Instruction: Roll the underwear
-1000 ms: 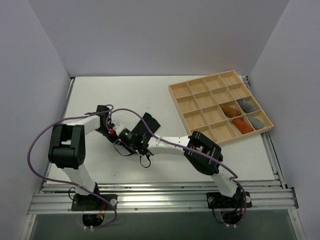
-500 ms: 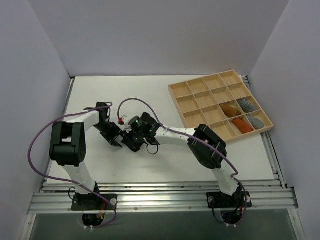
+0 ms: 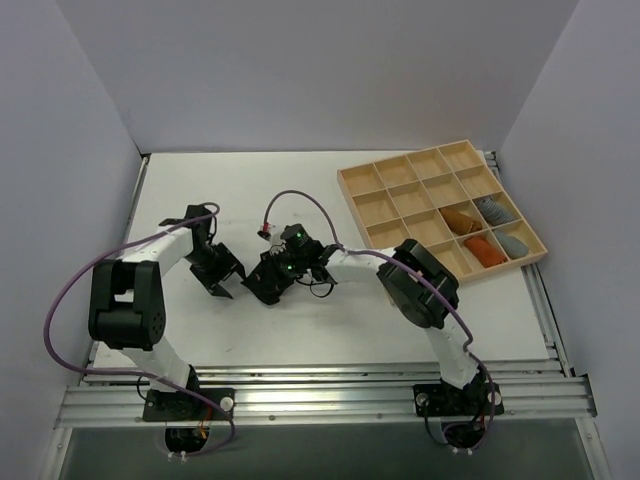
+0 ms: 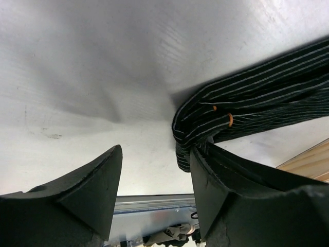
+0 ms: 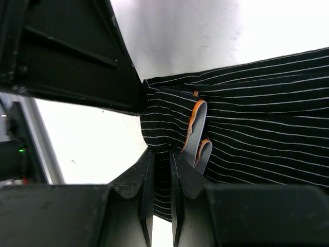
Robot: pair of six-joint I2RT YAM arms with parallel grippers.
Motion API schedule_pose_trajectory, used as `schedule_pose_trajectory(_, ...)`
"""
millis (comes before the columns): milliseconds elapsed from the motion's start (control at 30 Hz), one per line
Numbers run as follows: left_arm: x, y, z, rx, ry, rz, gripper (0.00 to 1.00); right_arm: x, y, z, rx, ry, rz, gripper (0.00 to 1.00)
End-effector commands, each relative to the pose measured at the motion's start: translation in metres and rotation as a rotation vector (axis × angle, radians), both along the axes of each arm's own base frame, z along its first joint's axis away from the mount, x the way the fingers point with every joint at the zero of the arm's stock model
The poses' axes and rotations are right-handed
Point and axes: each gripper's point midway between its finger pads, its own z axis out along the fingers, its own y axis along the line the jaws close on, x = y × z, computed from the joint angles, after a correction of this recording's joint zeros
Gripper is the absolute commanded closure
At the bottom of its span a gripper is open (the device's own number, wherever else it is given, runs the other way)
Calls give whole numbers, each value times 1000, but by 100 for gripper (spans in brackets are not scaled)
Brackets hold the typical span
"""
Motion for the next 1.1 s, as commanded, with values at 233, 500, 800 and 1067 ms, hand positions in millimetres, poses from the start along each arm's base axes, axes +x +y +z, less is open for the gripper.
schedule_pose_trajectory(233,6,-10,11,-34,-137,-28,36,-54,-5,-45,8,264,51,100)
schedule_pose_trajectory(500,-1,-15,-6,-24,-104,-41,35,-53,-5,-48,11,276,48,100)
schedule_pose_trajectory(800,-6,-13,-25,53,-59,-73,68,-50,-8,-44,-27,262,41,100)
schedule_pose_trajectory(1067,-19,2,-41,135,33,-90,98,-35,-20,-20,-42,216,-27,83)
